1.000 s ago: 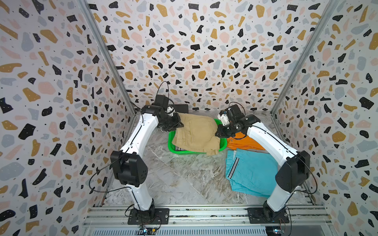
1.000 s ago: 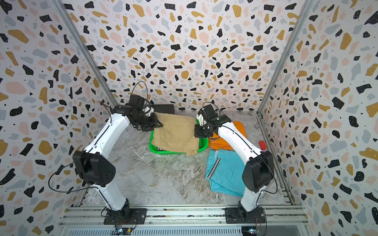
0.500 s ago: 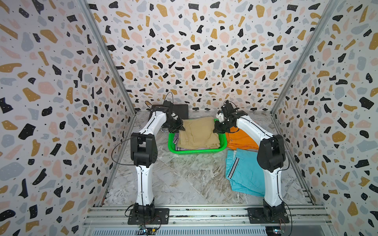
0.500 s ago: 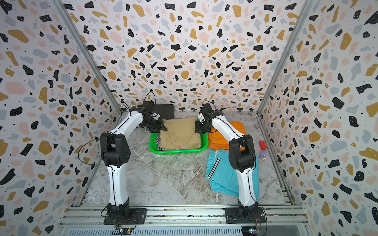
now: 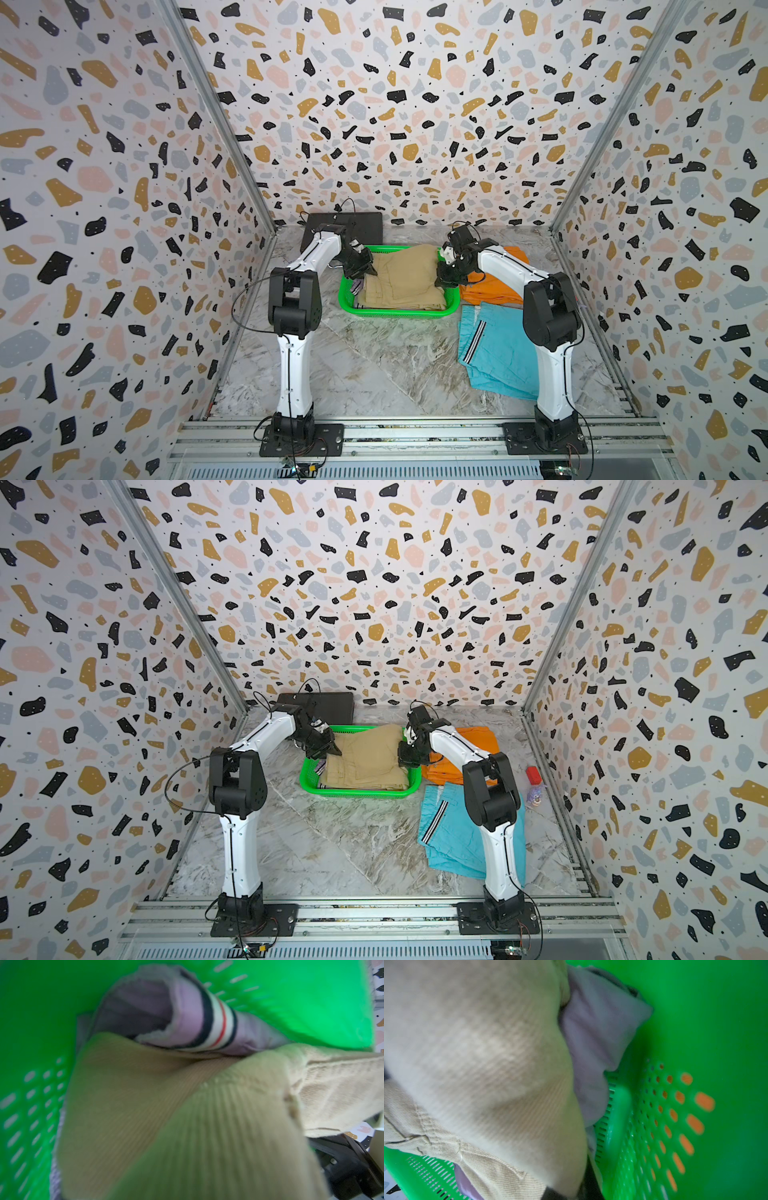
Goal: Put the folded long pants in the basket
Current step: Place the long pant in the basket.
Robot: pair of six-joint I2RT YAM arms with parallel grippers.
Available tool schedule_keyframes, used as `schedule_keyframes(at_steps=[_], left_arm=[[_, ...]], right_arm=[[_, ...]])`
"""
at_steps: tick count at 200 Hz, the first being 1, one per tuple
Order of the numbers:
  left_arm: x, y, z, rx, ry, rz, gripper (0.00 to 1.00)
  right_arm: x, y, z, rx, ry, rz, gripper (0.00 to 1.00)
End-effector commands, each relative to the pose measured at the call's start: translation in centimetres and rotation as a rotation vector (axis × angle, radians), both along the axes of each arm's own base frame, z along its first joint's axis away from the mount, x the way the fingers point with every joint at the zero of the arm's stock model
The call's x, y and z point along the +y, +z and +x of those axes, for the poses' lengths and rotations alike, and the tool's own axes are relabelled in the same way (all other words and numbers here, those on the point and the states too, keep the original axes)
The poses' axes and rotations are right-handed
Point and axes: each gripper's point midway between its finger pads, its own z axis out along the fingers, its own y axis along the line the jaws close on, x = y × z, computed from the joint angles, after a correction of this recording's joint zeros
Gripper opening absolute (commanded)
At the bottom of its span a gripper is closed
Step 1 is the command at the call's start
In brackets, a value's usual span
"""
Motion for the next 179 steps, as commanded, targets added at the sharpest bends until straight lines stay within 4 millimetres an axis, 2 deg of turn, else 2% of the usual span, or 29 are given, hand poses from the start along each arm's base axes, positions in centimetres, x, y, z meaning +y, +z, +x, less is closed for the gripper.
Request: schedule_keyframes(at_steps=[1, 7, 24, 32, 54, 80, 98, 115, 130, 137, 159, 179], left_arm=[[1.5, -2.0, -0.5, 0.043, 0.008, 0.072, 0.34], [1.5, -1.6, -0.5, 0.036, 0.006, 0.072, 0.45], [1.8, 0.4, -0.6, 0.002, 0.015, 0.086, 0.84], [2.2, 1.9, -0.6, -0.029, 0.027, 0.099, 0.99], [2.6, 7.2, -0.8, -0.137, 0.049, 0.102, 1.00], [3.4, 12.5, -2.5, -0.222, 0.076, 0.121, 1.00], [4.3, 14.8, -4.8, -0.240, 0.093, 0.161, 1.00], [3.6, 16.2, -7.9, -0.262, 0.063, 0.148, 1.00], [1.4, 15.9, -11.3, -0.267, -0.009, 0.121, 1.00], [-0.3, 15.2, -13.1, -0.260, -0.055, 0.088, 1.00], [-5.4, 11.7, -18.3, -0.209, -0.131, -0.063, 1.00], [-8.2, 7.2, -22.4, -0.179, -0.143, -0.113, 1.00]], right_arm=[[-1.7, 0.5, -1.1, 0.015, -0.012, -0.071, 0.05], [-1.7, 0.8, -1.0, 0.008, -0.009, -0.069, 0.12], [-1.6, 2.4, -0.9, -0.031, 0.000, -0.053, 0.47], [-1.6, 3.5, -0.8, -0.058, 0.001, -0.043, 0.56], [-1.6, 7.2, -0.8, -0.134, -0.003, -0.009, 0.70], [-1.9, 11.0, -1.5, -0.201, -0.008, 0.022, 0.76], [-2.5, 12.7, -2.5, -0.232, -0.011, 0.027, 0.77], [-3.3, 13.9, -3.8, -0.257, -0.016, 0.025, 0.79], [-4.4, 14.3, -5.2, -0.267, -0.029, 0.017, 0.82], [-5.1, 14.4, -5.9, -0.270, -0.041, 0.014, 0.83], [-7.6, 14.0, -7.8, -0.274, -0.097, -0.008, 0.87], [-9.8, 13.7, -9.3, -0.281, -0.161, 0.000, 0.91]])
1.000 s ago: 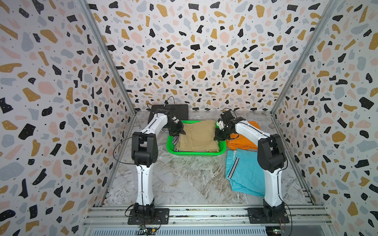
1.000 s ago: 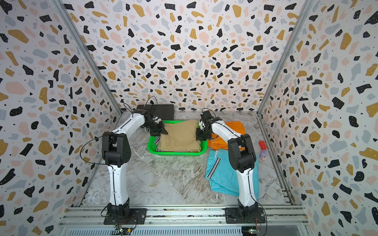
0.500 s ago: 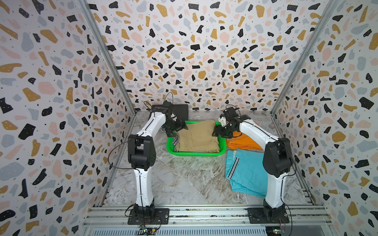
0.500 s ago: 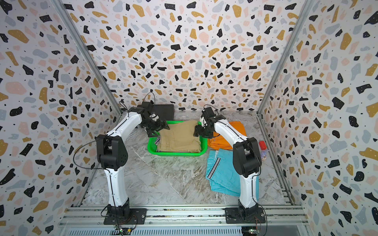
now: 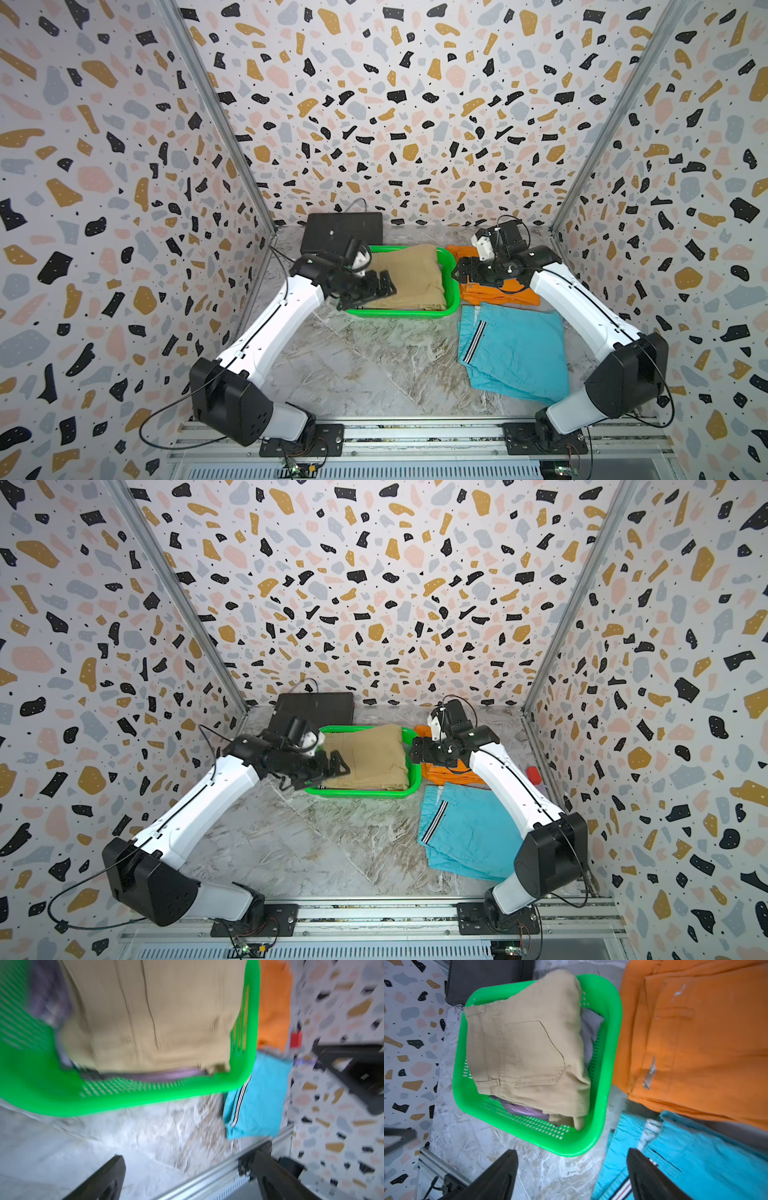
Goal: Put the folded long pants in the basket
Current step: Move the long pant to the center of the board.
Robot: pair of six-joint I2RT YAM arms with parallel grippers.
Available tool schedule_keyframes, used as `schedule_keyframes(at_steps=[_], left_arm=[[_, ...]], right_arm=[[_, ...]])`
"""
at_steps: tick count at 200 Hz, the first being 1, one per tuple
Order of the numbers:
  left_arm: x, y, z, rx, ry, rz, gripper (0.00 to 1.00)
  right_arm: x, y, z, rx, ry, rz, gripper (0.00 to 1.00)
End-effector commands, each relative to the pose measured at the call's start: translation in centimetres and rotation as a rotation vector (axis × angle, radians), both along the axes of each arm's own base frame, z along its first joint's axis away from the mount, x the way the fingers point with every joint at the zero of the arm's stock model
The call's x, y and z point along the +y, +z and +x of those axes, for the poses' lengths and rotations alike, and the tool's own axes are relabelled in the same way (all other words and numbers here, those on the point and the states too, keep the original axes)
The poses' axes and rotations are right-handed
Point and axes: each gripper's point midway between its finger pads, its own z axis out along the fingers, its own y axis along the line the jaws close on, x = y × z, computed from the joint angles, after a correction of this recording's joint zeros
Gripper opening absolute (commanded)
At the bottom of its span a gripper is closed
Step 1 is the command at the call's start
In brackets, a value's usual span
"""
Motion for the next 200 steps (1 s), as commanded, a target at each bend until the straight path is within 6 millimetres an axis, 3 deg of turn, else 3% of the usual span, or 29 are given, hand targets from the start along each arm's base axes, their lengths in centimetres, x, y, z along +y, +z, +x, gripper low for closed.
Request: schedule_keyframes(at_steps=[1, 33, 75, 89, 122, 149, 200], left_arm=[[-3.5, -4.5, -3.1, 0.060, 0.006, -0.100, 1.00], [-4.7, -9.8, -5.8, 0.115, 0.045, -0.136, 1.00], [-6.1, -13.2, -5.4, 0.137, 0.004, -0.112, 1.00], [-7.8, -14.3, -5.1, 0.160, -0.021, -0.111, 1.00], [-12.5, -17.8, -7.2, 0.245, -0.108, -0.060, 1.00], [-15.1, -19.5, -7.9, 0.301, -0.156, -0.041, 1.00], [-18.3, -20.3, -7.9, 0.331, -0.231, -0.005, 0.99]], right_arm=[[-3.0, 0.2, -1.4, -0.016, -0.092, -0.002, 0.91], [-4.7, -1.2, -3.0, 0.022, -0.143, 0.015, 0.93], [-6.3, -3.0, -3.6, 0.068, -0.192, 0.010, 0.96], [-6.6, -2.8, -3.5, 0.063, -0.198, 0.012, 0.97], [-7.4, -2.6, -3.5, 0.054, -0.215, 0.005, 0.98], [-8.0, -2.2, -3.4, 0.044, -0.228, 0.005, 0.98], [-8.3, -2.4, -3.4, 0.049, -0.231, 0.004, 0.99]])
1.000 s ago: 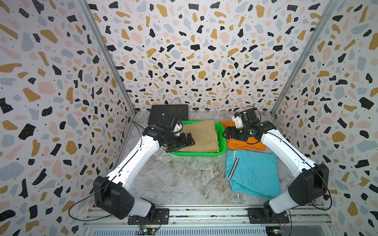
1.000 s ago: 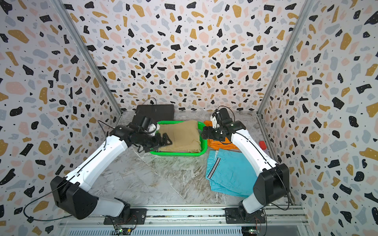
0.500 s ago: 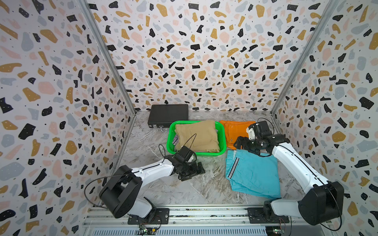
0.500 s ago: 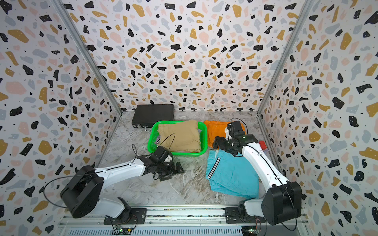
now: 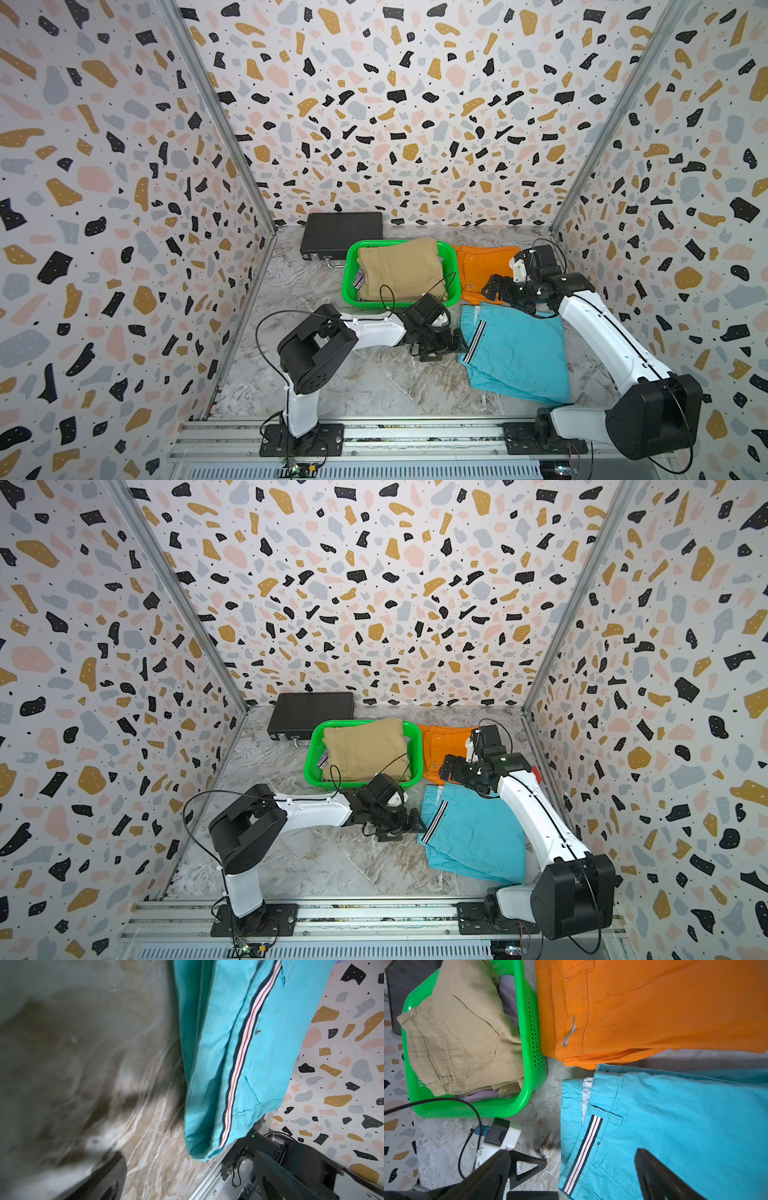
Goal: Put the folded long pants in the basket
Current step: Move the long pant to the center of the board.
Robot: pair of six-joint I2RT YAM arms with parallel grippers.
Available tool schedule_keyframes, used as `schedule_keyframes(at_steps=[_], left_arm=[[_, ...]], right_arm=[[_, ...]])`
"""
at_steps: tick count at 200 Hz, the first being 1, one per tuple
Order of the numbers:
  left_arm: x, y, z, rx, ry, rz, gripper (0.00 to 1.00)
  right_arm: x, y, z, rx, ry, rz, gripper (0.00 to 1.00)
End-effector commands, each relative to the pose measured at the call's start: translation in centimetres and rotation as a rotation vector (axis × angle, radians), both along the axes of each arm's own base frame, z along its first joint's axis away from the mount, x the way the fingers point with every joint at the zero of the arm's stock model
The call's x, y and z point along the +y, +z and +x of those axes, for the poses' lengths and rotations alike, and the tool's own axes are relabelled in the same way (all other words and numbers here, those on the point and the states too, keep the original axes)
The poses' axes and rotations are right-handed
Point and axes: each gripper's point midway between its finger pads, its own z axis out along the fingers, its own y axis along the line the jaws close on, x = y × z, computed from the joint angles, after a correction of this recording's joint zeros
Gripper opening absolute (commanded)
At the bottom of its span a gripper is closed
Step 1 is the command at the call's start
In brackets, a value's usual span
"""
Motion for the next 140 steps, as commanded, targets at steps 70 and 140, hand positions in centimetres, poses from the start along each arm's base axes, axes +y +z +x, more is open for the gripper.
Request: schedule_keyframes(at_steps=[70, 140], left_arm=[[0.2, -7.0, -2.3, 0.117, -0.071, 0.219, 0.00], [7.9, -2.4, -2.6, -0.022, -0.023, 0.325, 0.00]], right_arm=[[-0.3, 1.1, -0.5, -0.036, 0.008, -0.004, 0.99], [-0.1, 0.8, -1.0, -0.009, 0.024, 0.007, 0.99]])
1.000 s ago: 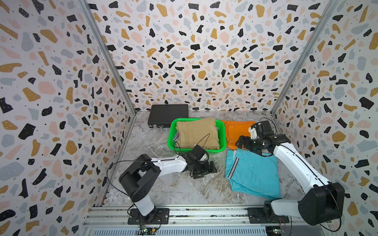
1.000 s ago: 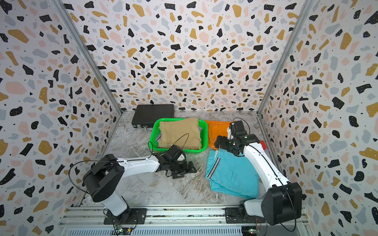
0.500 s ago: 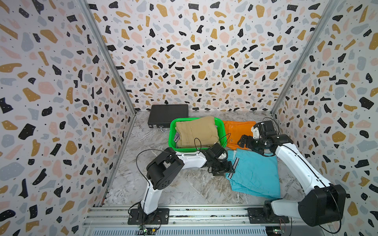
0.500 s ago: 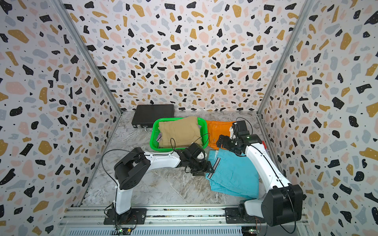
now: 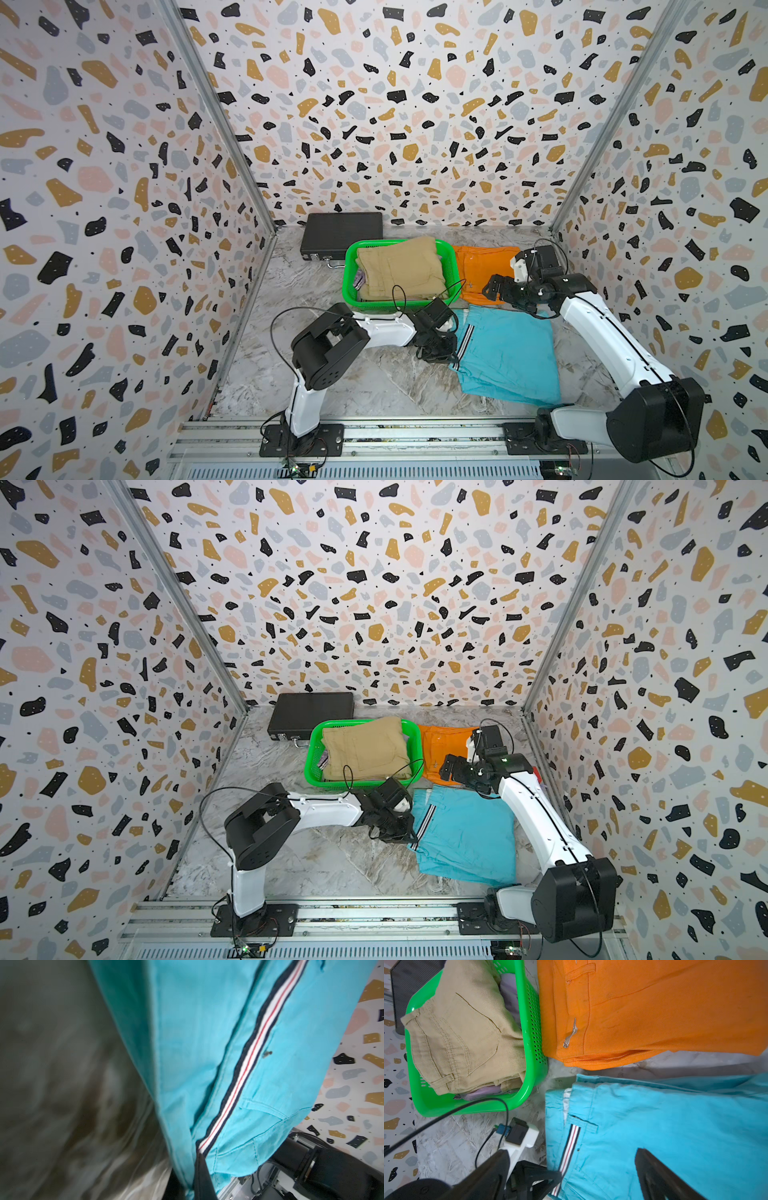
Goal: Put the folded long pants in the basket
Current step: Move the long pant to the center of the board.
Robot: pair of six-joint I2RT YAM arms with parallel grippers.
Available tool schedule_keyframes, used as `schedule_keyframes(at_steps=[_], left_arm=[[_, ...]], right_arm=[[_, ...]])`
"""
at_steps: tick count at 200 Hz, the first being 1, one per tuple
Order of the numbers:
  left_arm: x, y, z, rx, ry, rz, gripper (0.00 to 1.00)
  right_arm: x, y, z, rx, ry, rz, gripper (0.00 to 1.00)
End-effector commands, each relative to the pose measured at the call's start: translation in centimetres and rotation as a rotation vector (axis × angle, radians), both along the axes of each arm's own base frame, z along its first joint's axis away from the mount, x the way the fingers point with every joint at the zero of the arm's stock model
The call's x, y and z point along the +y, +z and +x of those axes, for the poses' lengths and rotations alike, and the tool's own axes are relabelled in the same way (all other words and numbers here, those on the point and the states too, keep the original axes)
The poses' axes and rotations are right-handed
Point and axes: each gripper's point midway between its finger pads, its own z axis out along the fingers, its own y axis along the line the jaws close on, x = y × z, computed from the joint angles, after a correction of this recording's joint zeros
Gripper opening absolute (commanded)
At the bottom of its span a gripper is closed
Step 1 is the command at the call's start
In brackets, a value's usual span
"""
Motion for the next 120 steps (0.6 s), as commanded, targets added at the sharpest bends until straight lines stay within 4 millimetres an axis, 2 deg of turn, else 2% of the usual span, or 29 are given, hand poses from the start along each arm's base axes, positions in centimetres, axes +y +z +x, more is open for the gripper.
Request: schedule_keyframes(at_steps=[1, 34, 67, 88, 120], left_arm=[[6.7, -0.8, -1.0, -0.022, 0.033, 0.207, 0.00], [13.6, 0.3, -2.1, -0.054, 0.055, 0.310, 0.00], [19.4, 0.9, -3.2, -0.057, 0.131, 0.365, 0.00], [21.4, 0.6, -3.8, -0.064, 0.155, 0.381, 0.00], [22.0, -0.4, -4.1, -0.042, 0.139, 0.411, 0.00]], right_arm=[[0.0, 0.4, -0.9, 0.005, 0.018, 0.007, 1.00], [0.5, -0.9, -1.7, 0.056, 0.027, 0.037, 0.99], [0.9, -3.8, -3.6, 0.163, 0.026, 0.073, 0.98], [1.3, -6.3, -5.0, 0.251, 0.008, 0.111, 0.98], [4.8, -10.3, -6.9, 0.409, 0.017, 0.332, 0.98]])
